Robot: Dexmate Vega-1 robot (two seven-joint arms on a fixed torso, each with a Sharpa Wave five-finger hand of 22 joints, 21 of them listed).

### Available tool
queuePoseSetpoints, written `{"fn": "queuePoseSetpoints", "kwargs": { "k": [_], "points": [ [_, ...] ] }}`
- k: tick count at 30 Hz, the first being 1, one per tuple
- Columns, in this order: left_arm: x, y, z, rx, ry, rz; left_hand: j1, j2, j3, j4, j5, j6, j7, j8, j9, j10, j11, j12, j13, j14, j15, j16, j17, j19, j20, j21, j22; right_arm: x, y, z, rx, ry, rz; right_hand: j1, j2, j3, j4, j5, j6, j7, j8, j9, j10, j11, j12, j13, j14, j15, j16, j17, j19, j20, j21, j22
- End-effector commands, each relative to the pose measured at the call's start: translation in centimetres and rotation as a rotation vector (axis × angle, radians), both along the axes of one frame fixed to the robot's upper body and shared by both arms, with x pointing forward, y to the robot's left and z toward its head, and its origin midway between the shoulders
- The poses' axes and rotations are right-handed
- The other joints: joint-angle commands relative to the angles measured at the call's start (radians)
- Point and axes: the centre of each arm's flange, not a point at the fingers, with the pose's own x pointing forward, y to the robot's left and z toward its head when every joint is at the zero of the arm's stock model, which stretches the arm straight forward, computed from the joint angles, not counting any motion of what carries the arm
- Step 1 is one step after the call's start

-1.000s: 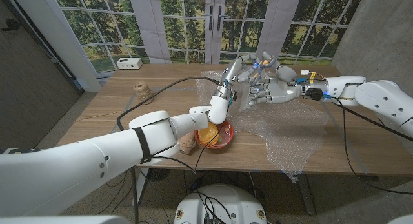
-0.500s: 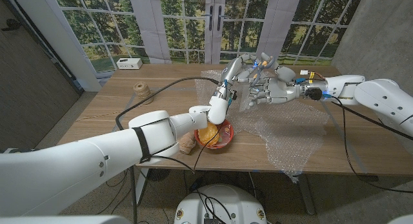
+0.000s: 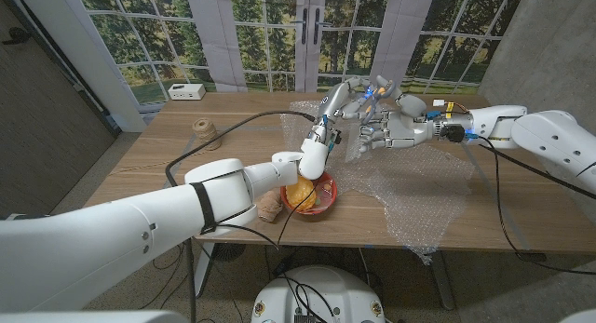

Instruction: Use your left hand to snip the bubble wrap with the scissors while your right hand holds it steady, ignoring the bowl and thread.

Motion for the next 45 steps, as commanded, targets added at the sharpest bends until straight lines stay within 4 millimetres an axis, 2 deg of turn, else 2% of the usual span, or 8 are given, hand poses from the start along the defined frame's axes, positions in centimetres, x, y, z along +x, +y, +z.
{"fn": "queuePoseSetpoints", "kwargs": {
  "k": [1,28,45],
  "points": [
    [0.30,0.45,0.20,-0.003,0.002,0.016,0.012,0.000,-0.006,-0.001,0.000,0.005,0.006,0.007,0.005,-0.004,0.001,0.003,0.004,-0.004,0.002,0.005,-0.001,-0.007,-0.082,0.007,0.001,0.57,0.05,-0.28,0.017,0.034,0.008,-0.006,0.001,-0.001,-0.002,0.001,-0.093,0.085,-0.004,0.001,0.005,-0.002,-0.002,0.001,0.001,-0.036,0.003,0.005,0.012,0.002,-0.001,0.003],
    [0.50,0.75,0.30,0.011,-0.022,0.052,0.021,0.007,-0.023,0.007,0.000,0.001,0.007,0.020,0.011,-0.013,-0.002,0.003,0.013,-0.009,0.002,0.017,-0.006,-0.017,-0.081,0.011,-0.008,1.25,-0.36,-0.34,0.002,0.070,-0.002,-0.009,-0.001,-0.003,-0.002,0.001,-0.105,0.090,-0.002,0.000,-0.005,0.001,-0.004,0.001,-0.005,-0.032,0.003,0.004,0.014,0.001,-0.007,0.002],
    [0.56,0.73,0.34,0.007,-0.029,0.068,0.025,0.013,-0.029,0.010,0.001,-0.006,0.004,0.030,0.021,-0.022,-0.004,0.003,0.022,-0.016,0.002,0.021,-0.011,-0.024,-0.080,0.011,-0.013,1.47,-0.91,-0.83,-0.006,0.098,0.002,-0.018,-0.003,-0.006,0.001,0.000,-0.124,0.111,-0.005,-0.001,-0.019,0.011,-0.008,0.003,-0.011,-0.030,-0.004,-0.005,0.015,0.004,-0.012,0.001]
  ]
}}
